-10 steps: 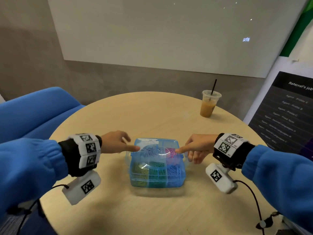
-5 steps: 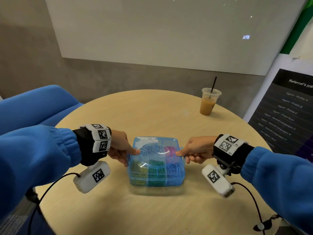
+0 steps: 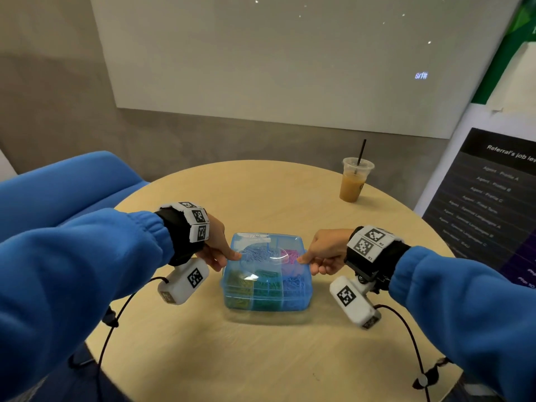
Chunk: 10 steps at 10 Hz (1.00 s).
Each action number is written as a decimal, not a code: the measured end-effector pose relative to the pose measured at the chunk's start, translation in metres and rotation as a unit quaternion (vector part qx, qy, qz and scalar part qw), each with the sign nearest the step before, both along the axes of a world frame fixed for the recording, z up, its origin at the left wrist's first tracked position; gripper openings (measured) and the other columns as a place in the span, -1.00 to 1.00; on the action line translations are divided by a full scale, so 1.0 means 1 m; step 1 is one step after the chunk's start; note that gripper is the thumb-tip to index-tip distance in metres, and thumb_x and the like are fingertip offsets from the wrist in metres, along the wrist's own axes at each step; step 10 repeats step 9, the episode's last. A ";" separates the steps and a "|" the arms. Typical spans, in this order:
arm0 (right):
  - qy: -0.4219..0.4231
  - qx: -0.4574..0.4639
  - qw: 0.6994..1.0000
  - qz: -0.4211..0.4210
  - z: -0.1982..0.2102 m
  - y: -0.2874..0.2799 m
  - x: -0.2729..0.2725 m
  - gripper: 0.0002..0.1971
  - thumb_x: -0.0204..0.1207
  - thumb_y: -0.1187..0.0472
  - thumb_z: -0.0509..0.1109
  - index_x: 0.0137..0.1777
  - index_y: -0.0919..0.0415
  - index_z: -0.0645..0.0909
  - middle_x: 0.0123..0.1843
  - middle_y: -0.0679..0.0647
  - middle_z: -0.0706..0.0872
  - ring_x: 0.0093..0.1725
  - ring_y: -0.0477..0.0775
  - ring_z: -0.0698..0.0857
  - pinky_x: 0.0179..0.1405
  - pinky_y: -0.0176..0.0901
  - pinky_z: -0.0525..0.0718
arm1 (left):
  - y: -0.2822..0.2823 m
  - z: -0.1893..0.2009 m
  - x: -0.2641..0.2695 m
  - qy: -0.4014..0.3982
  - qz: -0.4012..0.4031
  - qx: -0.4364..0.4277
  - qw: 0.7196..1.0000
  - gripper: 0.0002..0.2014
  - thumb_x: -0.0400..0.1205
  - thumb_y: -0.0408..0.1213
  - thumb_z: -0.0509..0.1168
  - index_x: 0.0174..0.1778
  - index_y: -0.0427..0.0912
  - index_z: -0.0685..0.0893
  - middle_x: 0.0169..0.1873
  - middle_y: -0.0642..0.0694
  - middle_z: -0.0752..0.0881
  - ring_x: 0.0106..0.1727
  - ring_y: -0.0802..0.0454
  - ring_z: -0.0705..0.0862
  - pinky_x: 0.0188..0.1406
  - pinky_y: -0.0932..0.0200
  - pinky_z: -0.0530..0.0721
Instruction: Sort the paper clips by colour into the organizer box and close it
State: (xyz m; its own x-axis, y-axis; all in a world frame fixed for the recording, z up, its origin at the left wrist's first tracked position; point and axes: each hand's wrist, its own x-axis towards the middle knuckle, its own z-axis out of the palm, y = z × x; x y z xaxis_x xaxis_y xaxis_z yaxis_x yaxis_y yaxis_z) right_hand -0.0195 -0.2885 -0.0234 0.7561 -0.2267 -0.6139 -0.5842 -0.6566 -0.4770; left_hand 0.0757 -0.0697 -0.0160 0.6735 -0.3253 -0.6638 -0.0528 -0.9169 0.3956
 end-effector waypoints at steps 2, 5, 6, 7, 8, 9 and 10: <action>-0.005 -0.005 1.000 -0.006 -0.001 0.001 -0.002 -0.78 0.63 0.20 0.39 -0.21 0.31 0.60 -0.56 0.07 0.65 -0.61 -0.09 0.47 -0.60 -0.35 0.53 | 0.003 -0.004 -0.002 -0.008 0.028 -0.020 0.999 -0.63 0.57 -0.13 0.47 -0.45 -0.25 0.55 -0.69 -0.04 0.64 -0.66 0.17 0.65 -0.63 0.40 0.57; -0.008 0.005 1.000 -0.015 -0.003 0.002 -0.004 -0.82 0.67 0.22 0.34 -0.15 0.28 0.55 -0.54 0.09 0.60 -0.59 -0.10 0.43 -0.62 -0.38 0.49 | -0.001 0.002 -0.010 -0.013 0.056 -0.035 0.998 -0.66 0.56 -0.22 0.48 -0.42 -0.25 0.51 -0.75 -0.05 0.56 -0.71 0.15 0.61 -0.71 0.40 0.52; -0.013 0.007 1.000 -0.015 -0.007 0.002 -0.005 -0.81 0.67 0.20 0.33 -0.13 0.30 0.57 -0.60 0.06 0.61 -0.60 -0.11 0.43 -0.61 -0.39 0.50 | 0.000 0.002 -0.013 -0.018 0.058 -0.032 0.998 -0.63 0.58 -0.21 0.46 -0.45 -0.25 0.49 -0.75 -0.05 0.56 -0.72 0.15 0.59 -0.73 0.42 0.50; -0.017 0.009 1.000 0.001 -0.003 0.002 -0.007 -0.78 0.68 0.19 0.32 -0.16 0.31 0.56 -0.63 0.05 0.62 -0.69 -0.13 0.47 -0.63 -0.39 0.51 | 0.003 0.002 -0.015 -0.020 0.047 -0.027 0.998 -0.61 0.59 -0.13 0.45 -0.45 -0.20 0.49 -0.73 0.00 0.56 -0.67 0.18 0.63 -0.68 0.42 0.50; -0.019 0.010 0.999 0.032 0.000 -0.002 -0.006 -0.74 0.66 0.16 0.36 -0.14 0.38 0.62 -0.58 0.07 0.68 -0.68 -0.11 0.56 -0.64 -0.36 0.56 | 0.003 0.000 -0.011 -0.032 0.010 0.009 0.999 -0.62 0.59 -0.01 0.43 -0.41 -0.19 0.57 -0.70 0.03 0.60 -0.64 0.19 0.64 -0.61 0.43 0.50; -0.026 -0.014 0.997 0.077 0.011 -0.010 -0.009 -0.67 0.64 0.07 0.37 -0.19 0.34 0.66 -0.45 0.12 0.75 -0.57 -0.04 0.67 -0.58 -0.33 0.58 | 0.008 0.004 -0.007 -0.088 -0.011 0.018 0.996 -0.56 0.60 0.14 0.36 -0.35 -0.20 0.66 -0.60 0.04 0.67 -0.51 0.15 0.70 -0.48 0.33 0.54; -0.026 -0.014 0.997 0.077 0.011 -0.010 -0.009 -0.67 0.64 0.07 0.37 -0.19 0.34 0.66 -0.45 0.12 0.75 -0.57 -0.04 0.67 -0.58 -0.33 0.58 | 0.008 0.004 -0.007 -0.088 -0.011 0.018 0.996 -0.56 0.60 0.14 0.36 -0.35 -0.20 0.66 -0.60 0.04 0.67 -0.51 0.15 0.70 -0.48 0.33 0.54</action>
